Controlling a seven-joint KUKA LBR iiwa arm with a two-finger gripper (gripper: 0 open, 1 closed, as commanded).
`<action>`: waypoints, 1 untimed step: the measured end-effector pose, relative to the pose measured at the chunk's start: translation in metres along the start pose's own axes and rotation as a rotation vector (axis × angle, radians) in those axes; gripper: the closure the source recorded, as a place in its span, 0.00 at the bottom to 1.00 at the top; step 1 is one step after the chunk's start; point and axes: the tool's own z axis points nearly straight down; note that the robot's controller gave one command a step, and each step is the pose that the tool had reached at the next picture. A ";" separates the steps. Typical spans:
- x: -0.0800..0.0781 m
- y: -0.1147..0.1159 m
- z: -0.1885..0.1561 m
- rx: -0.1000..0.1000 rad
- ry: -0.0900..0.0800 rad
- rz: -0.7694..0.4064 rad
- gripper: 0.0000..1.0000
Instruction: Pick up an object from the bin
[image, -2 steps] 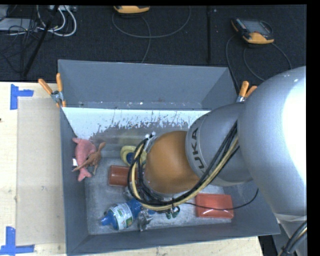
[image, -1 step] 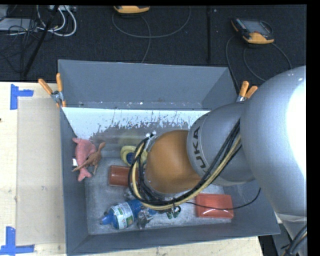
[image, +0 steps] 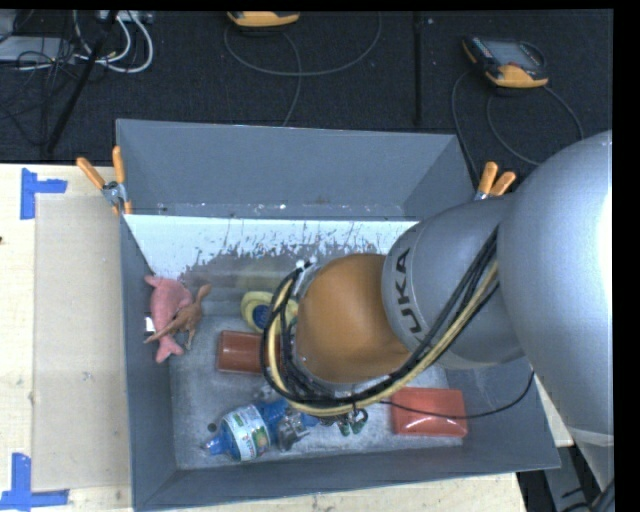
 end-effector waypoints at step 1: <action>0.000 0.000 -0.015 0.001 0.006 0.000 1.00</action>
Offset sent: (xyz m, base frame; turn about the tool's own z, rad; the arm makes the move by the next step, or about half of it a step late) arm -0.0002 -0.0001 0.1063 0.0000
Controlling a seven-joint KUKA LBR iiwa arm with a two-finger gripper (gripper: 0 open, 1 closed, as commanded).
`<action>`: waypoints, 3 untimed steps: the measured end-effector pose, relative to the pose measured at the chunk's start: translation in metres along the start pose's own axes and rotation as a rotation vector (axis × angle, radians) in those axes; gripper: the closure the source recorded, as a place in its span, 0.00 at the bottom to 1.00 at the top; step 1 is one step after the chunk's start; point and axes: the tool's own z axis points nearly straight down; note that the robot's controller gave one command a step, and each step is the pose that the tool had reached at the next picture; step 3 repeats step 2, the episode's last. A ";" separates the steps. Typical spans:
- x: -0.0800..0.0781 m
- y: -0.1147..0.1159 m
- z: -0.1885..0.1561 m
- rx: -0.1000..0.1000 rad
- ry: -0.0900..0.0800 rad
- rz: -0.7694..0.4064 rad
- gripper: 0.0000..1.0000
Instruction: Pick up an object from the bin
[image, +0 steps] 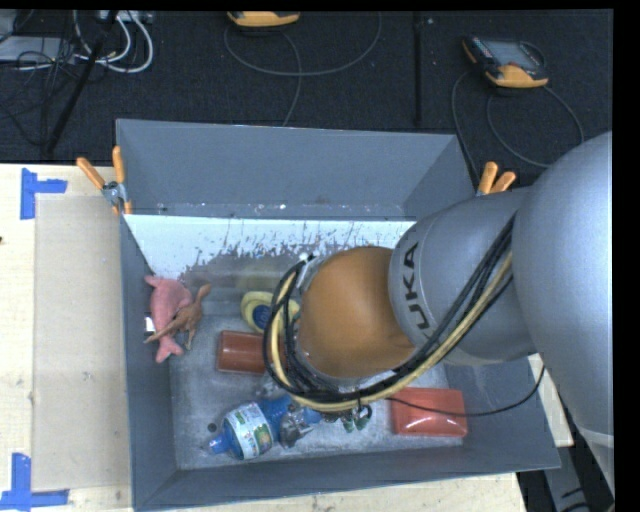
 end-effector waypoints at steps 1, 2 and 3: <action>0.002 0.000 -0.017 0.000 0.007 0.001 1.00; 0.001 0.000 -0.037 0.000 0.002 0.002 1.00; 0.001 0.000 -0.037 0.000 0.002 0.002 1.00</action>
Offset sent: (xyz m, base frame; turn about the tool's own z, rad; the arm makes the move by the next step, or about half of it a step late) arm 0.0001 0.0001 0.0417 0.0000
